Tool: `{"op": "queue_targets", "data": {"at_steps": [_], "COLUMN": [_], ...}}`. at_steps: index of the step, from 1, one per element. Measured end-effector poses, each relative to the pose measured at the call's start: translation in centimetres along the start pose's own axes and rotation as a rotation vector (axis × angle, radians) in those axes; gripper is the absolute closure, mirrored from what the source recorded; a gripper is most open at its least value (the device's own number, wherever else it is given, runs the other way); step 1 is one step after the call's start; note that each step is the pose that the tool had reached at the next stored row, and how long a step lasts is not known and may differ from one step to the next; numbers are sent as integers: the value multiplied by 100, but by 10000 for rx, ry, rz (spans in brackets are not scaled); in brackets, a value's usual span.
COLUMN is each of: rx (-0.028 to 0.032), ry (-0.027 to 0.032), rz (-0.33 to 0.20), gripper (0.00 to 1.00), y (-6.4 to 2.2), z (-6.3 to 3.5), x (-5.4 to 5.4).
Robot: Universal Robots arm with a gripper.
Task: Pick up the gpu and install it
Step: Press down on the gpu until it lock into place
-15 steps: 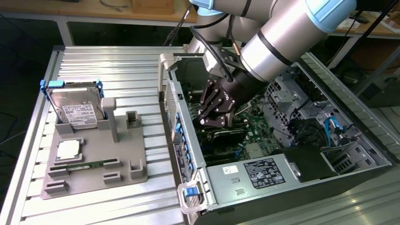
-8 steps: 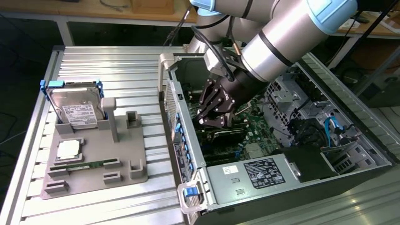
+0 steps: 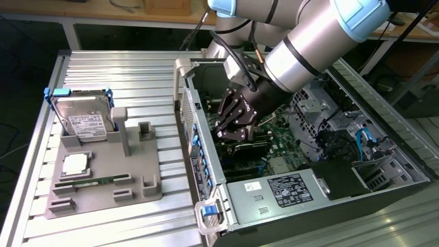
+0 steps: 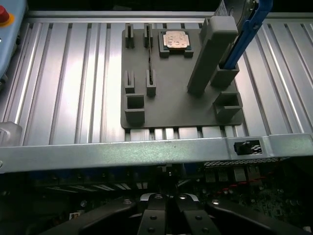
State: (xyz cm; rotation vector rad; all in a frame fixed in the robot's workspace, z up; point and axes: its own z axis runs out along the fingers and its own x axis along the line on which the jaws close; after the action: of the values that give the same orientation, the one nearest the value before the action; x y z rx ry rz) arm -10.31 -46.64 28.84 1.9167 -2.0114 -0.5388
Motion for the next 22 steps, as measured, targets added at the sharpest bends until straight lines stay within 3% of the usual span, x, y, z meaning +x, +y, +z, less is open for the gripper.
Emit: {"op": "queue_targets", "data": {"at_steps": [18,22], "rx": [-11,0], "ry": [-22,-25], "rz": [-9,0], "gripper": [89,89], "y": [-23,-5], "z": [46,0], "x": [1,-4]}}
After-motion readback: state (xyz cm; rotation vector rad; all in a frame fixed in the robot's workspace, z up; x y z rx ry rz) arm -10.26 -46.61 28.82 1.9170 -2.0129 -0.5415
